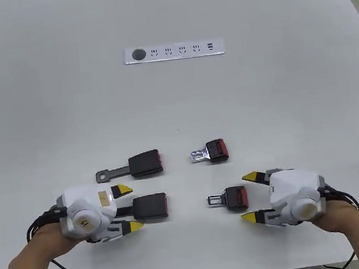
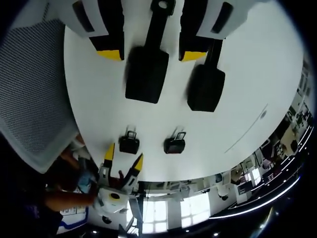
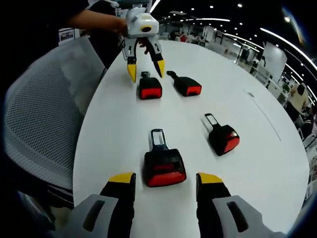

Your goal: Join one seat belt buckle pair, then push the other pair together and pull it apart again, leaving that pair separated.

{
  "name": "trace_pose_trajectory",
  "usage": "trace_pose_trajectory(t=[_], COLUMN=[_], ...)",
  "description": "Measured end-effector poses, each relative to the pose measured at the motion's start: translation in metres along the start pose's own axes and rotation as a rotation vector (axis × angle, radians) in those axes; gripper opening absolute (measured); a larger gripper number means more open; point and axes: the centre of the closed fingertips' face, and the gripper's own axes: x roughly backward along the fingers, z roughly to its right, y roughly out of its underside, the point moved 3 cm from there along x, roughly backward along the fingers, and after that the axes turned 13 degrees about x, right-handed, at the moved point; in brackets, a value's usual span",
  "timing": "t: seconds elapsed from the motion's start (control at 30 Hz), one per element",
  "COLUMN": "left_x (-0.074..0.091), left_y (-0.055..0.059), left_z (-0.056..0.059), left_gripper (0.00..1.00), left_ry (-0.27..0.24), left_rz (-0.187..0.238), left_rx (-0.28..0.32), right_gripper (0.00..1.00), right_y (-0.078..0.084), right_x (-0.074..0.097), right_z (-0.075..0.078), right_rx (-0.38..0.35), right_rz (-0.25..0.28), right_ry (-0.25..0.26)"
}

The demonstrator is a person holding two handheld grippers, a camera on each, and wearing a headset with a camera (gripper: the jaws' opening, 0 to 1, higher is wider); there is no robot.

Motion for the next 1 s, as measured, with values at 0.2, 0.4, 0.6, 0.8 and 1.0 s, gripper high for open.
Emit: trace_pose_trajectory(t=[0.2, 0.4, 0.6, 0.8, 1.0], left_x=[-0.008, -0.013, -0.014, -0.015, -0.014], left_y=[0.0, 0.006, 0.007, 0.009, 0.008], left_z=[0.0, -0.001, -0.002, -0.003, -0.002], left_gripper=[0.41, 0.35, 0.33, 0.32, 0.32], left_ry=[0.032, 0.046, 0.047, 0.053, 0.053], left_rz=[-0.034, -0.069, -0.077, -0.081, -0.089], left_rx=[-0.026, -0.056, -0.076, -0.099, -0.101], right_gripper=[0.4, 0.33, 0.32, 0.32, 0.31], right_y=[-0.001, 0.0, 0.001, 0.001, 0.001], right_x=[-0.005, -0.009, -0.01, -0.01, -0.01], right_z=[0.001, 0.0, 0.0, 0.001, 0.001], right_rx=[0.012, 0.018, 0.017, 0.022, 0.018], right_rz=[-0.011, -0.023, -0.024, -0.025, -0.03], right_ry=[-0.034, -0.067, -0.068, -0.071, -0.079])
